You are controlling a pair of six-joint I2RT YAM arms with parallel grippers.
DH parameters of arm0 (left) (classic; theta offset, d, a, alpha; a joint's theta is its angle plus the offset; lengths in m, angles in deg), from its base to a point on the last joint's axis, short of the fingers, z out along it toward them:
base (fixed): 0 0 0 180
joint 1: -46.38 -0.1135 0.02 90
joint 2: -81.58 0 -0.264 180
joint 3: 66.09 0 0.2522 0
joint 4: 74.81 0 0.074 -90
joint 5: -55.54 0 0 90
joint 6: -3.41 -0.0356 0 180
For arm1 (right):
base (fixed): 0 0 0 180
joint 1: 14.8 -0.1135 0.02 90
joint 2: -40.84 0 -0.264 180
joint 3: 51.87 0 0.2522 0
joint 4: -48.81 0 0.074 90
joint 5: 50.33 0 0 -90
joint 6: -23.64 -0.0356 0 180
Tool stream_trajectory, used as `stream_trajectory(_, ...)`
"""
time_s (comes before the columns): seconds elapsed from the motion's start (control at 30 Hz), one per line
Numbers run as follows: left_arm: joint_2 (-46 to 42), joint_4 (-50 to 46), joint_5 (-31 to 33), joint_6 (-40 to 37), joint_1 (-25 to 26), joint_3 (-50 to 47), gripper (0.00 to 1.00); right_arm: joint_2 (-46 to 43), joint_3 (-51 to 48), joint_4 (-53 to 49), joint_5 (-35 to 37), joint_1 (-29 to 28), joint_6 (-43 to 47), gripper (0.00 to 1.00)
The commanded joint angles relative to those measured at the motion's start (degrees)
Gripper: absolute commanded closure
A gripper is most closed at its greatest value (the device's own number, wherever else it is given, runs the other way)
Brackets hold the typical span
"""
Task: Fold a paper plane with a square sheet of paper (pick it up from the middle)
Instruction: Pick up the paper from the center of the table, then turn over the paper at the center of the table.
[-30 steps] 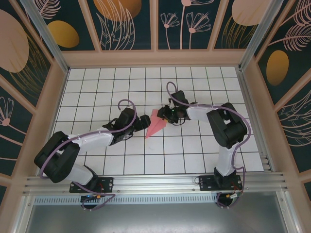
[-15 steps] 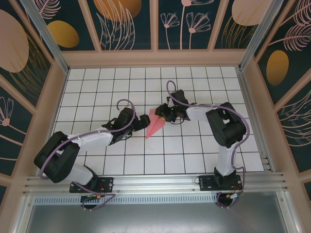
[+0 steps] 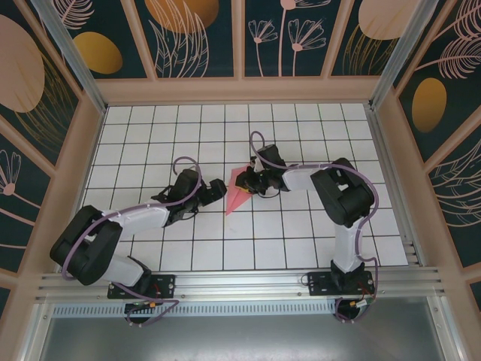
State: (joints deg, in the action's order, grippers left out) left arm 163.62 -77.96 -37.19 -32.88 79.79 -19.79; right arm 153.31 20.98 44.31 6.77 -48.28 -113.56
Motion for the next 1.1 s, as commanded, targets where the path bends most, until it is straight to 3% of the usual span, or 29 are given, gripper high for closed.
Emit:
stream_trajectory(0.0, -2.18, 3.13, -3.02, 1.09, -1.33, -1.3, 0.01, -0.39, -0.47, 2.33, -0.67, -0.08, 1.12, 0.87)
stream_trajectory(0.13, -4.45, 11.04, -12.54, 1.78, -3.95, -4.7, 0.01, -4.28, -1.77, 5.9, -2.7, 0.79, 2.62, 0.95)
stream_trajectory(0.3, -3.82, 23.06, -26.6, 4.21, -5.65, -7.35, 0.02, -9.14, -4.32, 13.48, -12.28, 1.82, 1.83, 0.95)
stream_trajectory(0.47, -3.37, 31.47, -30.11, 7.48, -5.72, -8.42, 0.02, -12.44, -4.51, 17.25, -20.38, 4.38, -0.78, 0.94)
stream_trajectory(0.7, -1.5, 38.64, -32.99, 10.1, -5.72, -7.57, 0.08, -12.97, -4.25, 23.29, -25.87, 4.38, -7.54, 0.94)
stream_trajectory(0.87, 0.28, 41.73, -34.42, 11.79, -5.73, -6.96, 0.27, -12.42, -4.28, 26.59, -26.84, 3.87, -10.84, 0.93)
stream_trajectory(0.97, 0.39, 43.8, -33.82, 13.05, -5.72, -7.43, 0.45, -11.95, -3.94, 25.76, -26.87, 3.67, -10.63, 0.93)
stream_trajectory(1.07, -0.51, 44.23, -32.86, 13.24, -5.72, -7.52, 0.57, -11.59, -3.51, 23.38, -26.53, 3.77, -9.17, 0.92)
